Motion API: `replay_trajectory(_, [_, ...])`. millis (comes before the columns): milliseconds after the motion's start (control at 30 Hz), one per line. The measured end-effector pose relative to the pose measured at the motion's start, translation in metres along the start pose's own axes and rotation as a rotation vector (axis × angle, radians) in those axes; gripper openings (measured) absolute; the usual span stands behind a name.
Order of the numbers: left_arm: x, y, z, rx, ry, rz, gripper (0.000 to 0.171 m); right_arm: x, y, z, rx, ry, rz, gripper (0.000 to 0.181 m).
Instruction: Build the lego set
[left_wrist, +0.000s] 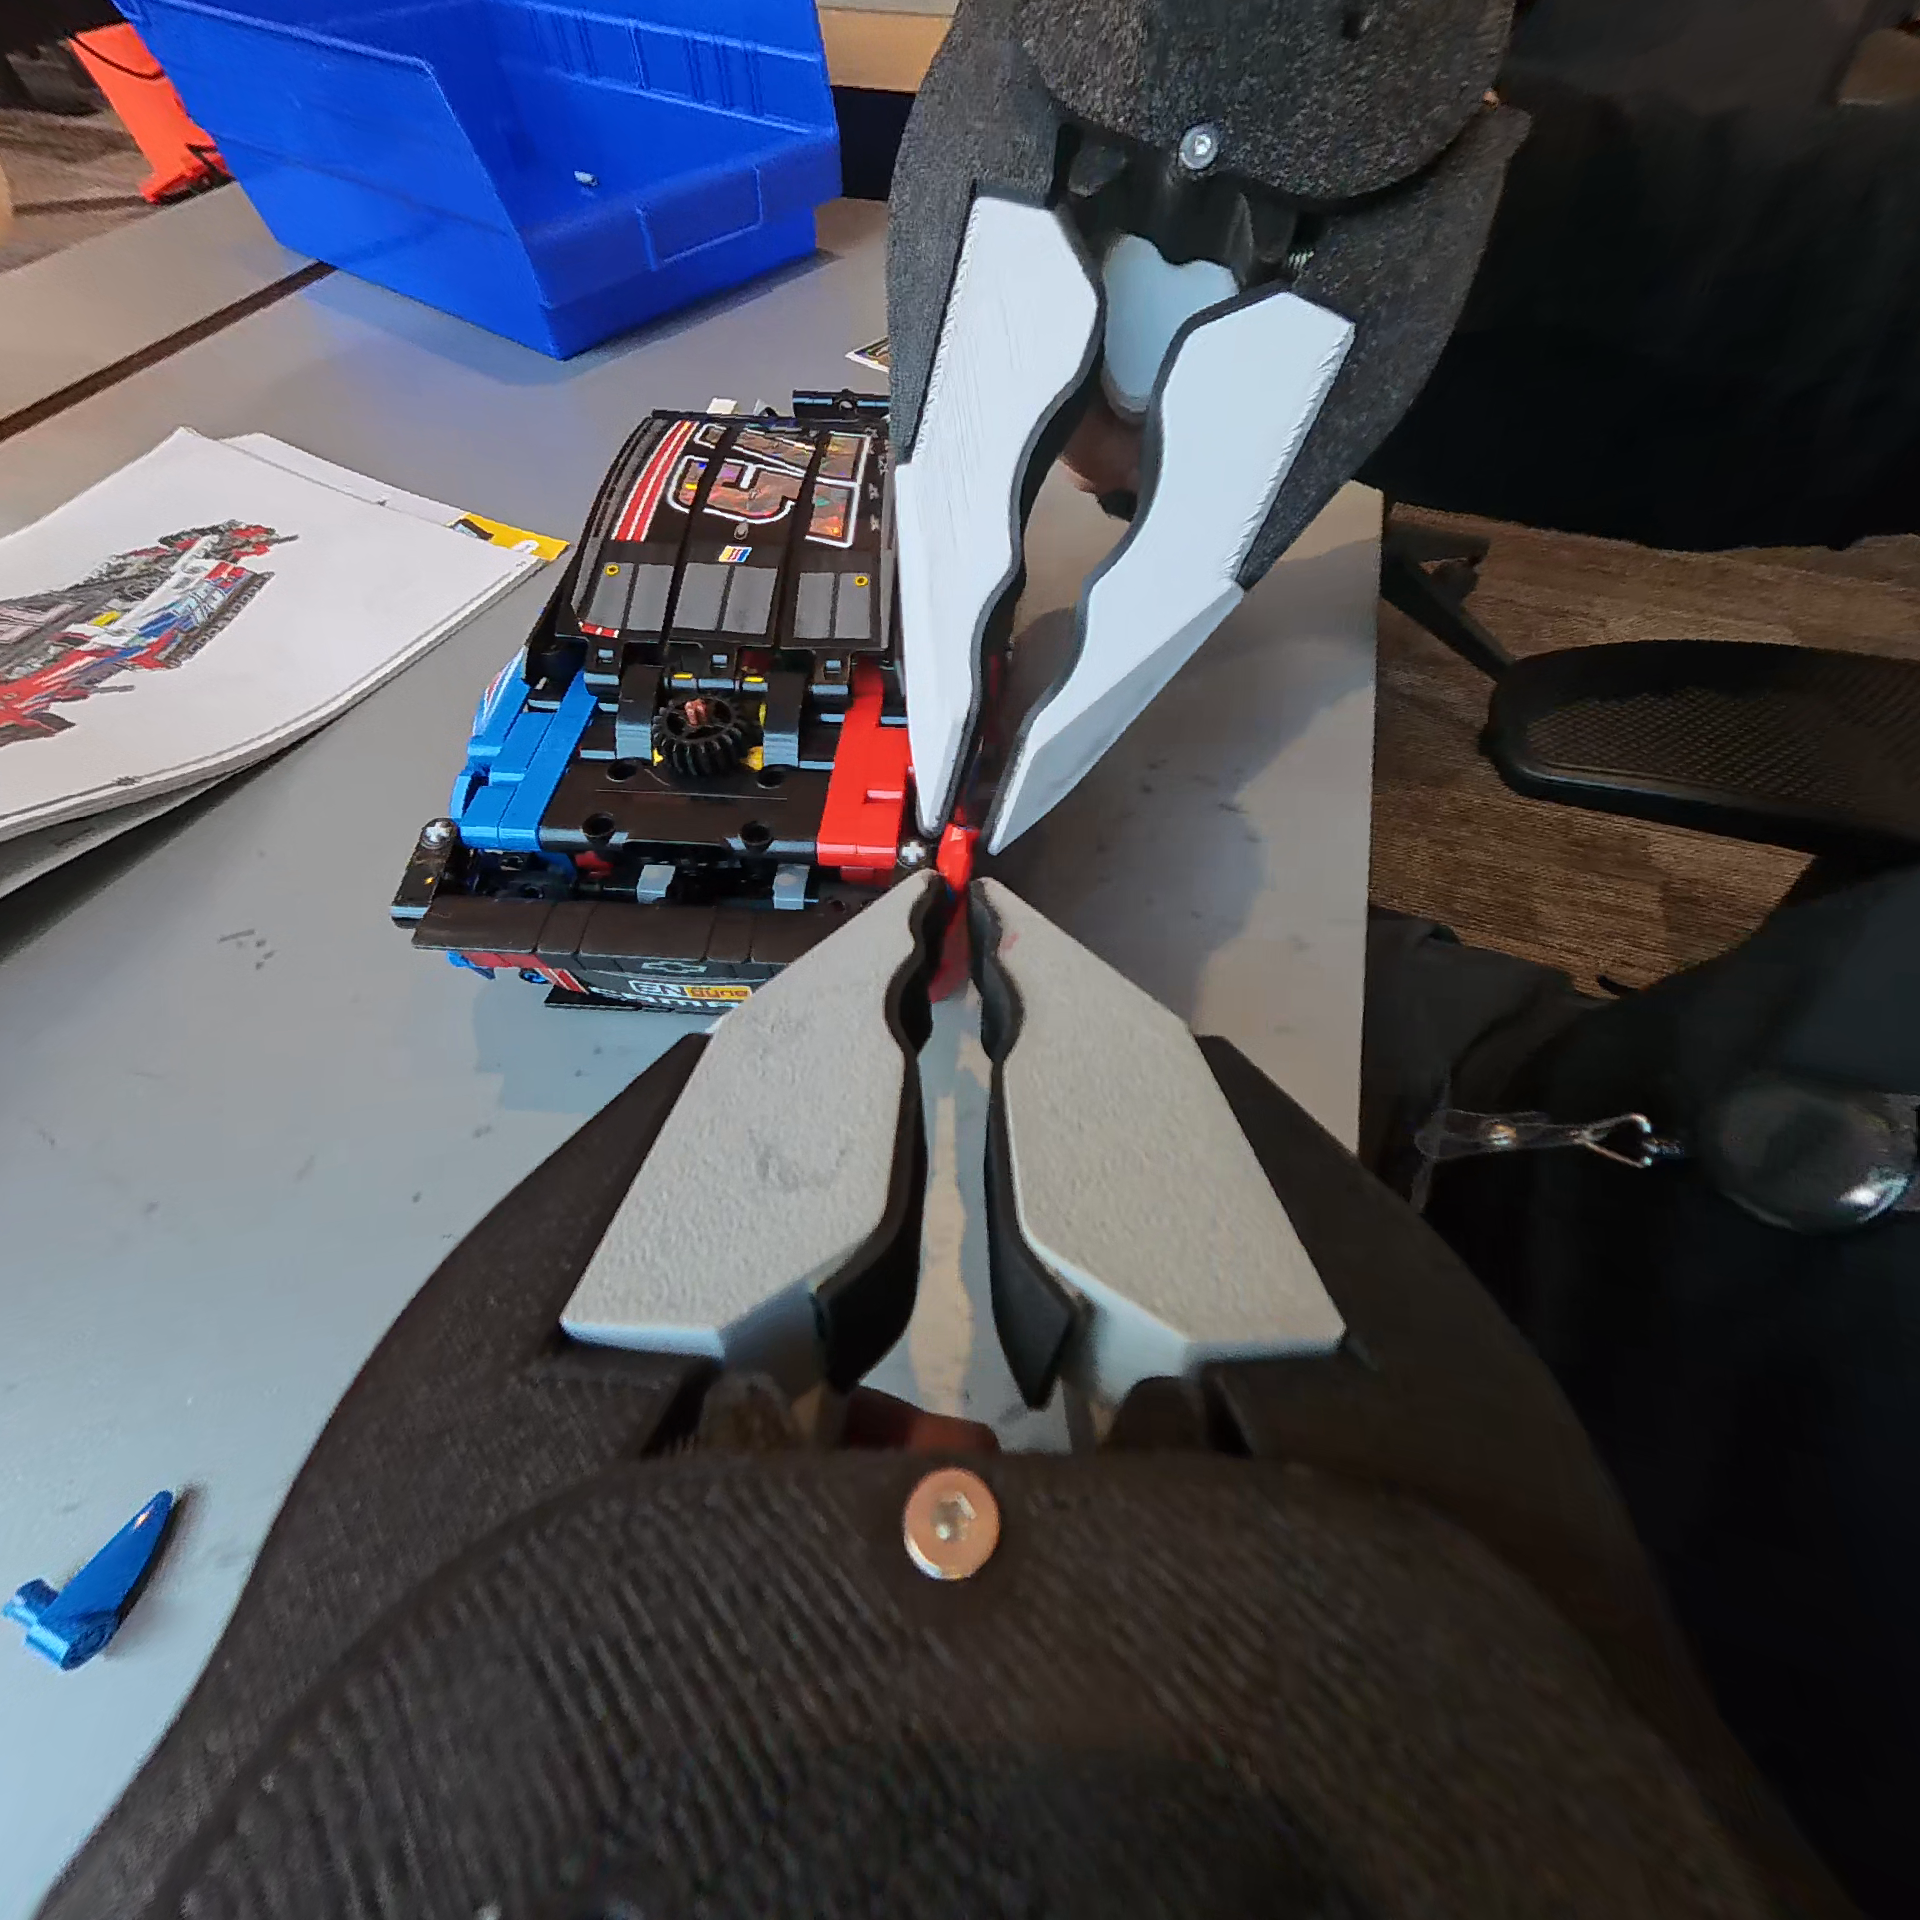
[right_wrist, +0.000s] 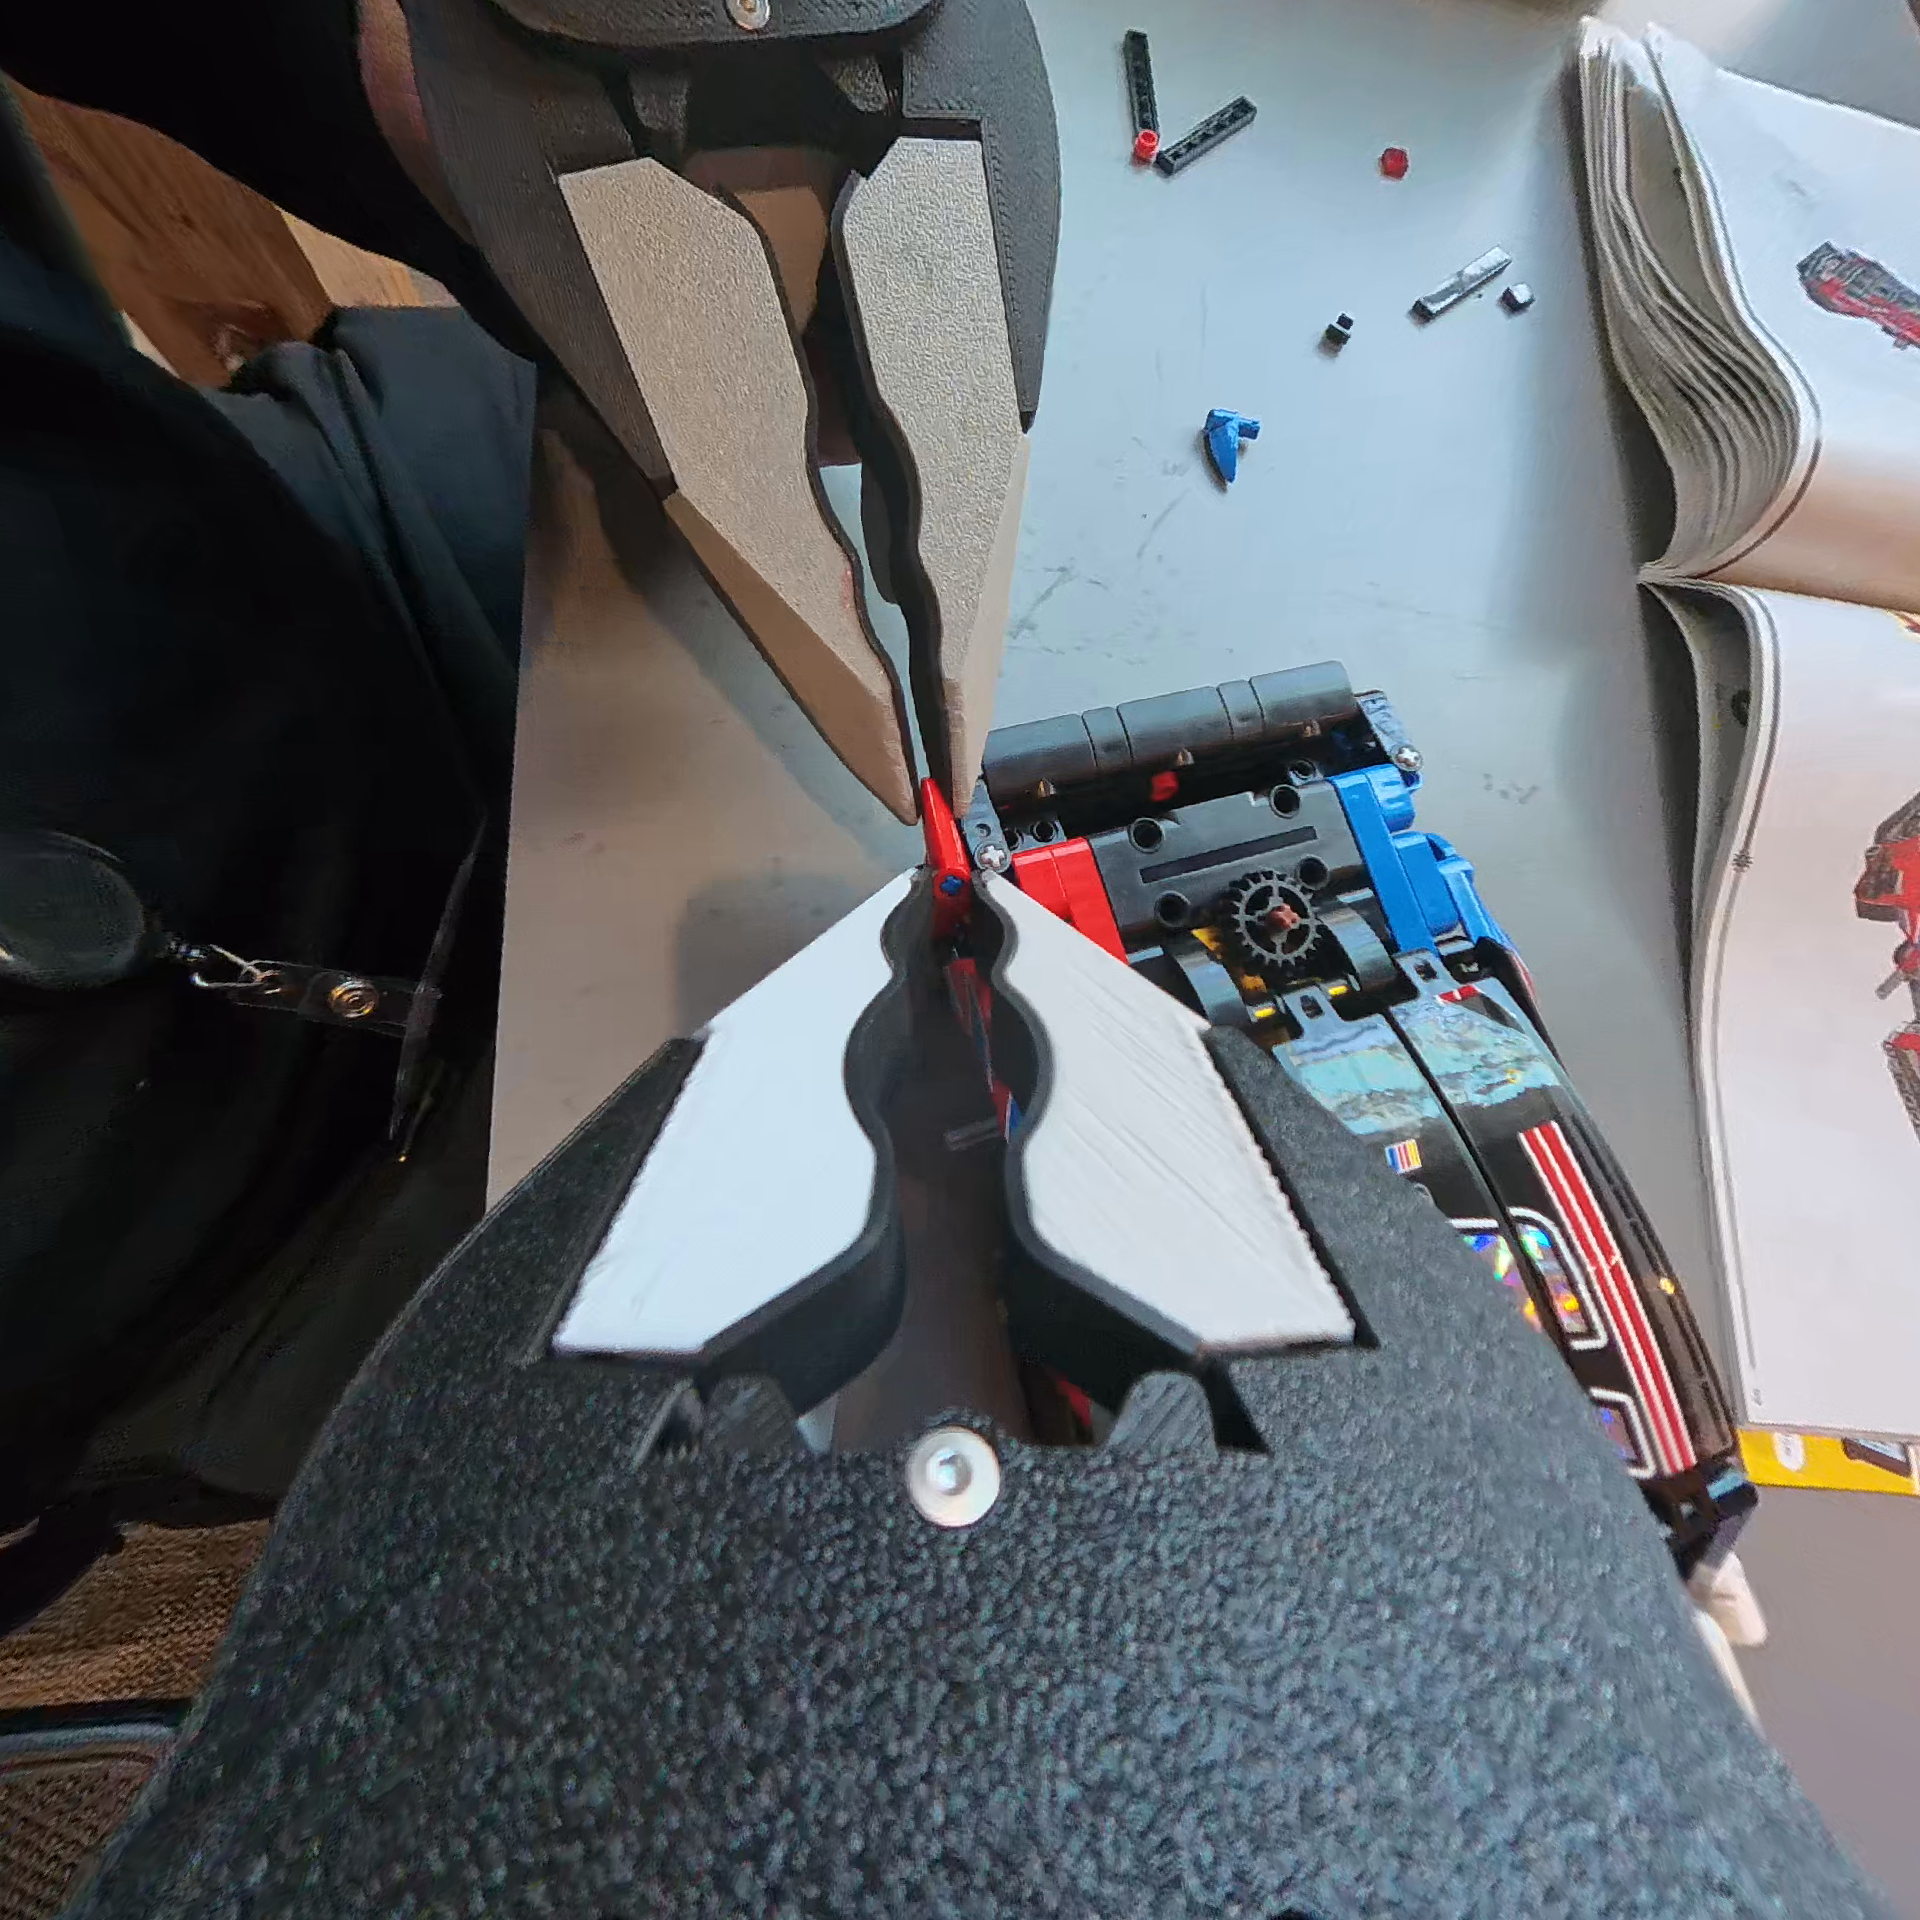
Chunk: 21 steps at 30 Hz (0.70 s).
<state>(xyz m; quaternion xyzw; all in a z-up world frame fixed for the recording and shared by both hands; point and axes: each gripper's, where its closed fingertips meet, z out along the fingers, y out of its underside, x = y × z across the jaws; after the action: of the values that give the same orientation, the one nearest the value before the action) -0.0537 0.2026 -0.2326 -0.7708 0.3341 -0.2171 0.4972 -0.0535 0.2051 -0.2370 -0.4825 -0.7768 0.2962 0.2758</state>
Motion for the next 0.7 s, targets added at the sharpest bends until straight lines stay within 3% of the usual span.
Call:
replay_trajectory(167, [-0.0039, 0.0023, -0.0006, -0.01, -0.03, -0.041, 0.0, 0.0024, -0.0005, 0.0019, 0.023, 0.021, 0.008, 0.006])
replay_trajectory(367, [-0.0029, 0.0062, -0.0017, -0.034, -0.084, -0.031, 0.0, 0.0017, 0.003, -0.0036, 0.015, 0.163, -0.082, 0.013])
replay_trajectory(700, [-0.002, -0.0006, -0.0068, 0.027, -0.085, -0.07, 0.0, -0.005, 0.0, 0.0028, 0.003, 0.24, -0.15, 0.017])
